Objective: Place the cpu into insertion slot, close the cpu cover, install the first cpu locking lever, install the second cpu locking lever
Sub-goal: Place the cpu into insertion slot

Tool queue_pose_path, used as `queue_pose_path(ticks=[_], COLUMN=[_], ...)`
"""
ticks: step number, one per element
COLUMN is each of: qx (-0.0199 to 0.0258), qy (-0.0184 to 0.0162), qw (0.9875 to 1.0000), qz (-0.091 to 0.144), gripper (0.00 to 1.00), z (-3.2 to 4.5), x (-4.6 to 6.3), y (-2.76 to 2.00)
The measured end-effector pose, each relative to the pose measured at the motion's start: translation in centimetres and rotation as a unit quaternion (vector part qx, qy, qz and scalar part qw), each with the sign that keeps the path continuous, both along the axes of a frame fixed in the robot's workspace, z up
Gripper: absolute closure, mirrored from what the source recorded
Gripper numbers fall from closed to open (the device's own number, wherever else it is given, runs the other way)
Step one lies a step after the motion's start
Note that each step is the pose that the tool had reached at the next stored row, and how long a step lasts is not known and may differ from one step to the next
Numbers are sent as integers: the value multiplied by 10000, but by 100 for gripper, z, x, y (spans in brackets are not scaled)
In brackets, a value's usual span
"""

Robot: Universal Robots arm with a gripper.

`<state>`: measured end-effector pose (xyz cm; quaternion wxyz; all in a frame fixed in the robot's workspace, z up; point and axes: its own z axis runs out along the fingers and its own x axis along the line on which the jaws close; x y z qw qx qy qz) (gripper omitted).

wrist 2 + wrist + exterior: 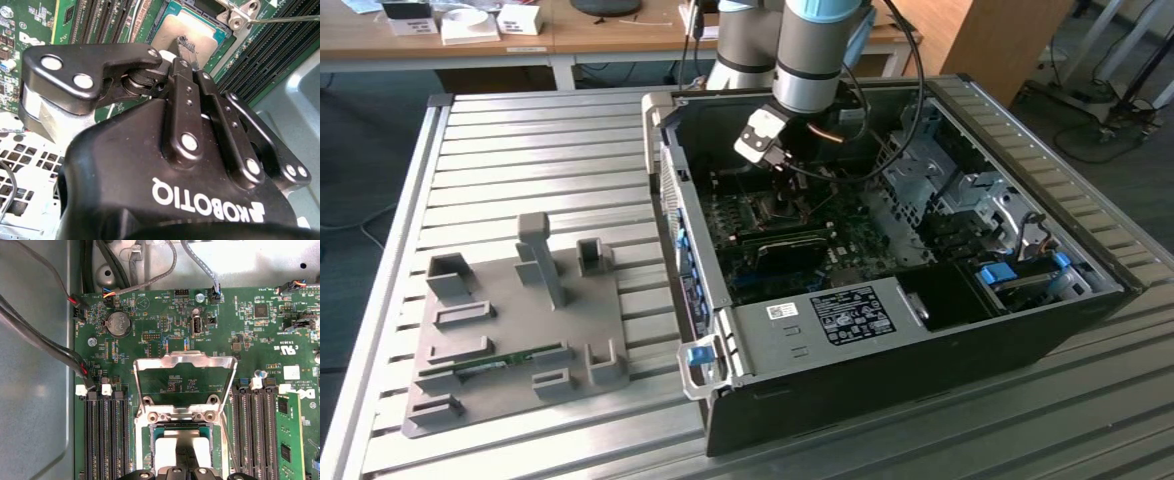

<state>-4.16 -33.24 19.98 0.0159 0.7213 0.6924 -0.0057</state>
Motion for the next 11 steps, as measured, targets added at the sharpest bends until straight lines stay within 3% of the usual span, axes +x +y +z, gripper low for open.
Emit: queue_pose_path(ticks=[11], qx=[0], qy=[0], qw=[10000], qz=[0], gripper=[90], z=[-5], x=[0], y=[0])
